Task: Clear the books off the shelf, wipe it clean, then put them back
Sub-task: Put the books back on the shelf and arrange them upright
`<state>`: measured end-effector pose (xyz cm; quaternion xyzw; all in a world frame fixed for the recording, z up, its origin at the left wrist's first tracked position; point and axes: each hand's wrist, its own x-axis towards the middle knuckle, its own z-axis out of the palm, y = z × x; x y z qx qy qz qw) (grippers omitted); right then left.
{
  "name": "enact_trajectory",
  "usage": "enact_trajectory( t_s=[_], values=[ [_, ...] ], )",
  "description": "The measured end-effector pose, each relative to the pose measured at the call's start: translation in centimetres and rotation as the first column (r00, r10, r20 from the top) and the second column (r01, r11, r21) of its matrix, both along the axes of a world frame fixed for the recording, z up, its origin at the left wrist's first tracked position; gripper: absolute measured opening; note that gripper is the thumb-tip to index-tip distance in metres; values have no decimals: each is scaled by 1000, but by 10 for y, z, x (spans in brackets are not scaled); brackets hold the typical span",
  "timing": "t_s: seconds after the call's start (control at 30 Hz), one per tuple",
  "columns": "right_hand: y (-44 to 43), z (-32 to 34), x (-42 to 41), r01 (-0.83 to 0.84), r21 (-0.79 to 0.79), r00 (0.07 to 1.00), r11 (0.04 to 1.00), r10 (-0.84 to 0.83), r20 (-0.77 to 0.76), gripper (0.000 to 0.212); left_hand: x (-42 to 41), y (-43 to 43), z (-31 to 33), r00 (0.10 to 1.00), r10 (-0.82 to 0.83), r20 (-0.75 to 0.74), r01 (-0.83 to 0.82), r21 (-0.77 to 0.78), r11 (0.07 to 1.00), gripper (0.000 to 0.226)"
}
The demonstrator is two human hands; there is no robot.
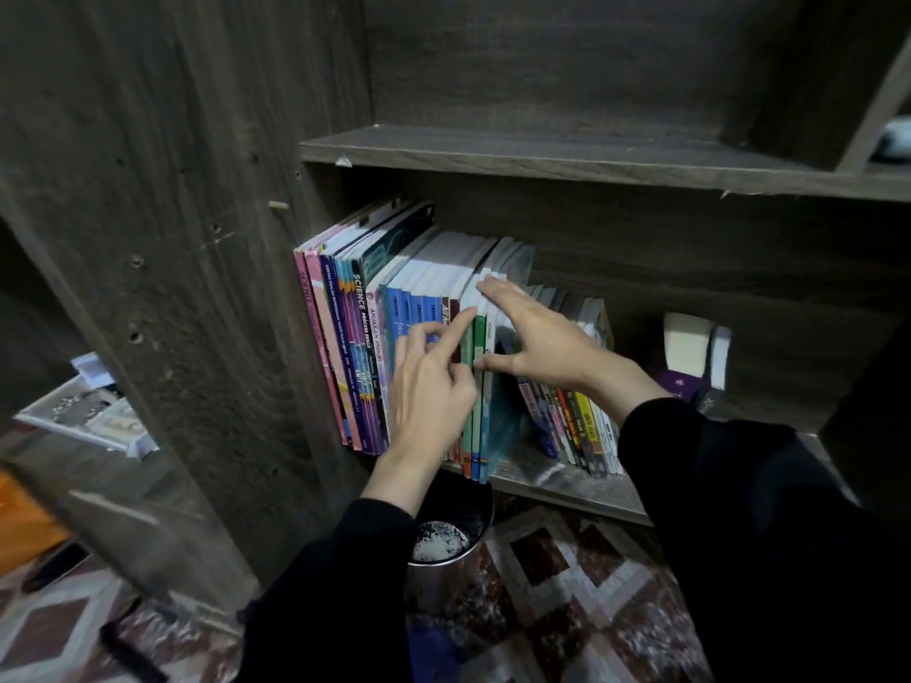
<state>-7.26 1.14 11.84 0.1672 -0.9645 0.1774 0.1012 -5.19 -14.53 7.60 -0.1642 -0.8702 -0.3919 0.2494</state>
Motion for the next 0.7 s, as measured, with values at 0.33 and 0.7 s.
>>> enact_trajectory(
  t_s=[0.33, 0.7],
  values=[
    [-7, -10, 5, 20, -43, 998, 999, -23, -53, 88, 11, 0, 1, 995, -102, 10, 101, 121, 988, 36],
    [-5, -14, 3, 23, -86, 999, 996, -27, -38, 90, 30, -15, -18, 991, -29, -132, 40, 78, 996, 40]
  ],
)
